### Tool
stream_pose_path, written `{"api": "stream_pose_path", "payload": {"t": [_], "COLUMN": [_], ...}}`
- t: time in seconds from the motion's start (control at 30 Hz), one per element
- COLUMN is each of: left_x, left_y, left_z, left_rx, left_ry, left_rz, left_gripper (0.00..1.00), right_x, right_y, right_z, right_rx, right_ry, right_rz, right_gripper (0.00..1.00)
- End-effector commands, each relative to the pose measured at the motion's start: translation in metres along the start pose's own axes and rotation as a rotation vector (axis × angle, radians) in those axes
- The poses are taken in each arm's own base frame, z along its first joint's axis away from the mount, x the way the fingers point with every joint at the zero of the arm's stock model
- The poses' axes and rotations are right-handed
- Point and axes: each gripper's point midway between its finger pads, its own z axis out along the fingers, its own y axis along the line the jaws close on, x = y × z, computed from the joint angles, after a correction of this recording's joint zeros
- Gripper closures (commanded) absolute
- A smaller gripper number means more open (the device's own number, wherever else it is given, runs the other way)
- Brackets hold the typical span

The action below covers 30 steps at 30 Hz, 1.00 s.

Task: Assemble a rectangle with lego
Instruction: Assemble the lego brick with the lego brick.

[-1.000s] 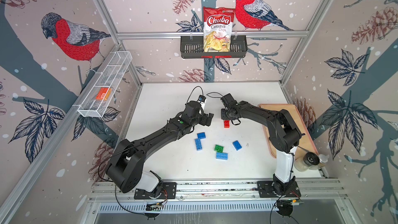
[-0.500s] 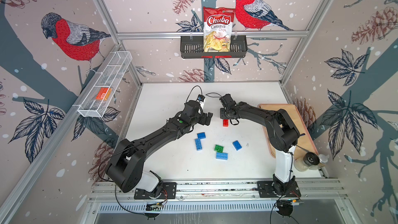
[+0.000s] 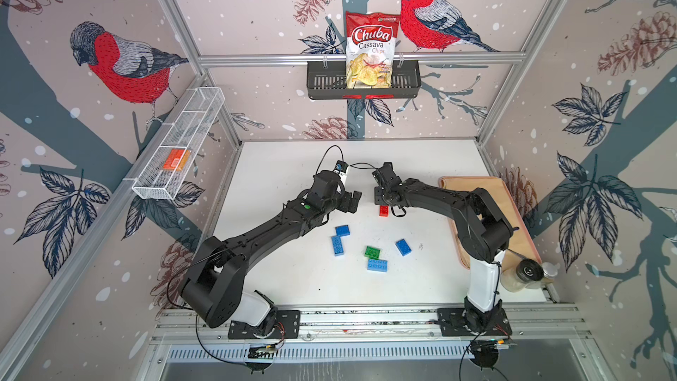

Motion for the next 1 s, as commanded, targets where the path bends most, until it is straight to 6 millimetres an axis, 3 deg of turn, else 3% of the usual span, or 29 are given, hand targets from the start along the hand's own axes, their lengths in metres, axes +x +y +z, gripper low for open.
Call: {"api": "stream_pose_path", "payload": {"t": [0.0,0.2,0.57,0.97], "left_x": [-0.004,-0.005,-0.008,-0.009], "left_y": [0.001,0.001,0.000,0.002], "left_z": [-0.003,-0.004,-0.008,-0.010], "left_rx": [-0.001,-0.001,0.000,-0.007], "left_ry": [-0.008,-0.012,-0.023,-0.030], "left_rz": [-0.002,-0.002,-0.002,0.000], "left_gripper": [0.04,0.04,0.04,0.04], "right_x": [0.028,0.024,0.021,0.032], "right_y": [-0.011,-0.014,-0.018,-0.017], "right_z": [0.000,-0.006,-0.012,-0.003], "right_rx": [0.042,0.063,0.127,0.167], "right_ry": [0.092,0.041,-0.037,-0.036], "right_rz": [-0.008,0.053,0.116,0.114], "right_gripper": [0.87,0.96,0.99,1.00]}}
